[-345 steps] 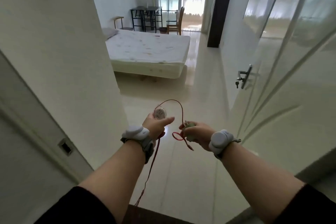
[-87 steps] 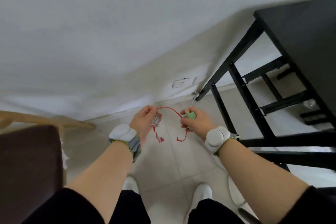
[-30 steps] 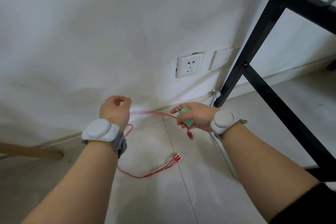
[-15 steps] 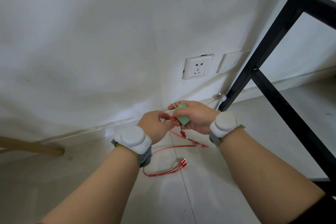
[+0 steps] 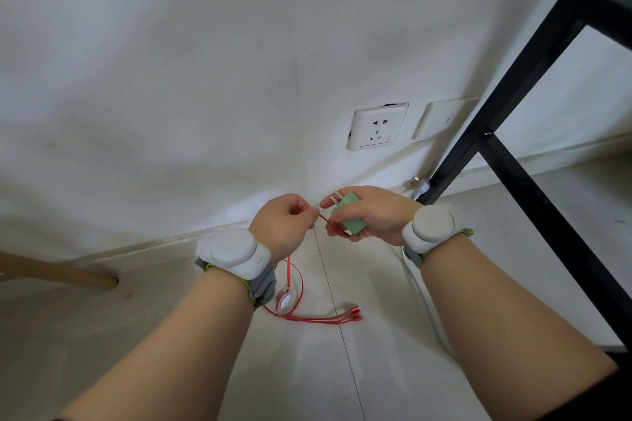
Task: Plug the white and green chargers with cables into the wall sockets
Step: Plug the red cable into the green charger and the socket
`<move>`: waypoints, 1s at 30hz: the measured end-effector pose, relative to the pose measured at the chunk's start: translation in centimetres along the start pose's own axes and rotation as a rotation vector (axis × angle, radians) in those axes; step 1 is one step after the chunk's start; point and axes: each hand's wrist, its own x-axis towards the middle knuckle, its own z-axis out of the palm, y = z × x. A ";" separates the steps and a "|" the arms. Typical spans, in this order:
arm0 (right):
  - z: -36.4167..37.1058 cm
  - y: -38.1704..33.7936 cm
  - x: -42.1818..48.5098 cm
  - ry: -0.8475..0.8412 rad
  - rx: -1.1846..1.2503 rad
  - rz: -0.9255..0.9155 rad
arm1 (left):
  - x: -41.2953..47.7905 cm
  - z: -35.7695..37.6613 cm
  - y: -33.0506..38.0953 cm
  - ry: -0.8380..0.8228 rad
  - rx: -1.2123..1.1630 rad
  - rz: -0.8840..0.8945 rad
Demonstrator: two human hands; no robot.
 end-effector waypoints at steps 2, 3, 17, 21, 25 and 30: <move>-0.2 0.1 0.1 0.023 0.007 0.016 | 0.1 -0.3 0.3 0.030 -0.082 -0.013; -0.2 0.2 0.2 0.025 0.036 0.029 | 0.1 -0.4 0.4 0.033 -0.147 -0.026; -1.0 0.1 0.7 0.135 0.343 -0.128 | 0.5 -1.2 0.7 -0.049 0.000 -0.084; -0.6 0.1 0.8 0.137 0.169 -0.160 | 0.0 -0.5 1.4 -0.128 0.056 -0.026; 0.5 -0.3 0.9 0.123 0.183 -0.174 | -0.2 -0.2 1.3 -0.112 0.147 0.023; 0.1 -0.4 1.5 0.267 0.728 -0.023 | -0.3 -0.9 1.6 -0.045 -0.114 -0.025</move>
